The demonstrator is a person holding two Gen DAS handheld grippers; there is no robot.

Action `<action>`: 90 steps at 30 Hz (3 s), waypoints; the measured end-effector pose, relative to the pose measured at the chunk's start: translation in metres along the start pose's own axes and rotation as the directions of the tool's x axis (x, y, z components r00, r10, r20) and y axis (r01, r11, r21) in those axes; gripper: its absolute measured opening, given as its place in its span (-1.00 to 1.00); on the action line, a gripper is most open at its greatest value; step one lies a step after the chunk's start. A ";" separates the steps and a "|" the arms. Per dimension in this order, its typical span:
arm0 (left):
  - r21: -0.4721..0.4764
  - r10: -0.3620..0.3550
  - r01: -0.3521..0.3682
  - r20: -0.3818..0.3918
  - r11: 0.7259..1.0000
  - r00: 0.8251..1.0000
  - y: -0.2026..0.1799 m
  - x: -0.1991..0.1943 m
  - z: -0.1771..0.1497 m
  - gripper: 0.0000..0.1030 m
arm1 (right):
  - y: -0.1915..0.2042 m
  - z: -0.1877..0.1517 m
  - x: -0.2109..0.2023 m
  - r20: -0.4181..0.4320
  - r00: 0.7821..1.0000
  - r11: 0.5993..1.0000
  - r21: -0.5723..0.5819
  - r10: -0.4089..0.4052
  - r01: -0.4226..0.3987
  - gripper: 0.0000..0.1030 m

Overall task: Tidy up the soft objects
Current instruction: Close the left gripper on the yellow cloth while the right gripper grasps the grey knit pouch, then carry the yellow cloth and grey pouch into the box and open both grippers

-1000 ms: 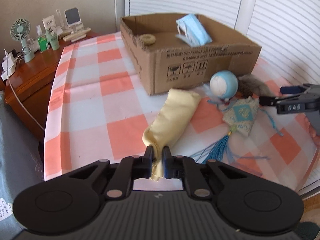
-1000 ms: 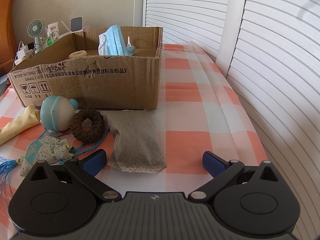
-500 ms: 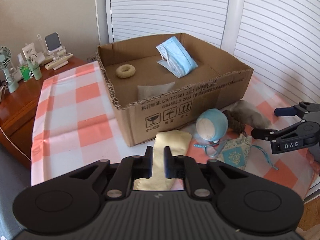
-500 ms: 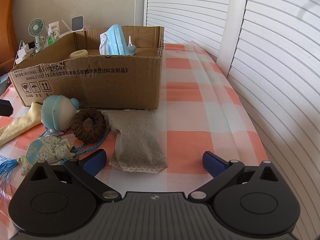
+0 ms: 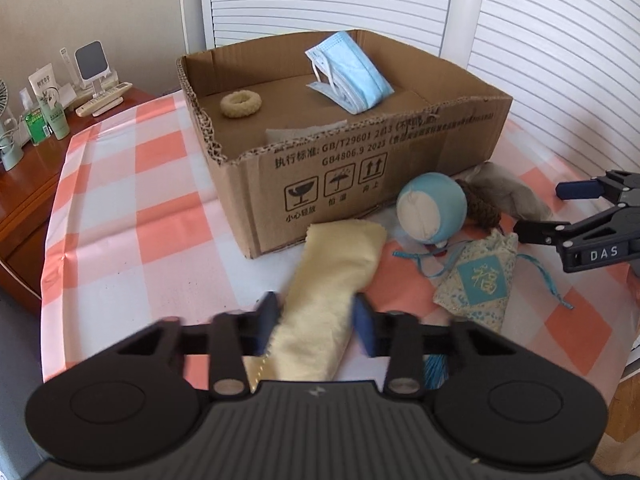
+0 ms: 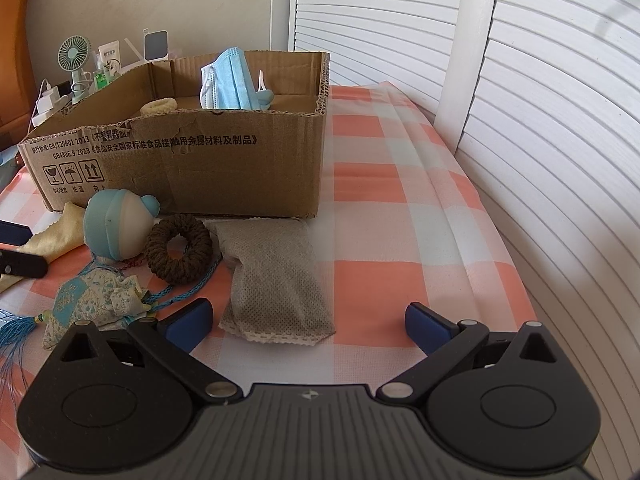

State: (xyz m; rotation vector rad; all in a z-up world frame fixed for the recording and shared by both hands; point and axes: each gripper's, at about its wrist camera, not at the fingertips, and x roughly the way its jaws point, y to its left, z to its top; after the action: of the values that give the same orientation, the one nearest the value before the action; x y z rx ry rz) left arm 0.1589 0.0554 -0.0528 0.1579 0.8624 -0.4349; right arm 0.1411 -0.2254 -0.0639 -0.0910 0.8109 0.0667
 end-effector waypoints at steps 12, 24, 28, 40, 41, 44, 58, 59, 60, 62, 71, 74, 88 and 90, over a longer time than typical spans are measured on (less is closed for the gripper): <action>-0.019 -0.019 0.019 0.006 1.000 1.000 0.002 -0.002 -0.001 -0.76 | 0.009 0.006 -0.001 0.029 0.998 0.995 -0.082 0.054 -0.051 0.66; -0.014 -0.032 0.032 0.003 0.999 0.999 0.003 -0.007 -0.001 -0.82 | 0.006 0.020 0.001 0.032 0.993 0.987 -0.116 0.115 -0.111 -0.33; -0.004 -0.029 0.029 0.008 1.000 1.000 0.004 -0.016 0.000 -0.82 | 0.003 0.022 -0.010 0.037 0.990 0.985 -0.109 0.139 -0.134 -0.40; 0.073 -0.029 0.027 0.031 0.997 0.999 -0.006 -0.064 0.013 -0.82 | -0.004 0.030 -0.057 0.086 0.978 0.971 -0.160 0.191 -0.176 -0.41; 0.077 -0.036 0.033 0.035 0.996 0.999 -0.007 -0.068 0.014 -0.82 | -0.004 0.032 -0.062 0.096 0.976 0.970 -0.167 0.193 -0.175 -0.41; 0.086 -0.064 0.060 0.047 0.994 0.997 -0.009 -0.078 0.021 -0.82 | -0.004 0.042 -0.075 0.128 0.971 0.965 -0.192 0.203 -0.177 -0.41; 0.137 -0.047 0.028 0.142 0.990 0.989 -0.010 -0.088 0.077 -0.82 | 0.015 0.142 -0.055 0.216 0.946 0.947 -0.264 0.240 -0.180 -0.40; 0.136 -0.041 0.022 0.145 0.990 0.989 -0.008 -0.086 0.080 -0.82 | 0.017 0.149 -0.047 0.218 0.948 0.949 -0.265 0.231 -0.170 -0.33; 0.134 -0.038 0.018 0.146 0.991 0.989 -0.007 -0.084 0.083 -0.82 | 0.018 0.154 -0.040 0.213 0.951 0.950 -0.265 0.225 -0.166 -0.26; 0.120 -0.032 0.015 0.144 0.993 0.989 -0.002 -0.079 0.091 -0.82 | 0.019 0.159 -0.022 0.189 0.960 0.955 -0.253 0.206 -0.155 0.34; 0.094 -0.010 -0.003 0.137 0.996 0.990 0.012 -0.057 0.125 -0.82 | 0.002 0.126 -0.017 0.161 0.967 0.975 -0.132 0.198 -0.177 1.00; 0.100 -0.002 -0.012 0.138 0.995 0.990 0.010 -0.049 0.140 -0.82 | 0.000 0.114 -0.027 0.152 0.970 0.979 -0.103 0.188 -0.173 1.00; 0.052 0.112 -0.120 0.136 0.991 0.984 0.020 0.013 0.206 -0.65 | -0.009 0.080 -0.066 0.180 0.978 0.995 -0.022 0.101 -0.099 1.00; 0.029 0.166 -0.170 0.115 0.985 0.979 0.027 0.024 0.208 0.11 | -0.010 0.079 -0.069 0.187 0.978 0.995 -0.008 0.095 -0.096 1.00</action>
State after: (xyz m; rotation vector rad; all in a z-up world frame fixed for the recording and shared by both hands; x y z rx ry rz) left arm 0.3294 0.0082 0.0622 0.2382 0.7237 -0.2991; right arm 0.1515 -0.2283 0.0411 -0.0434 0.6271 0.1633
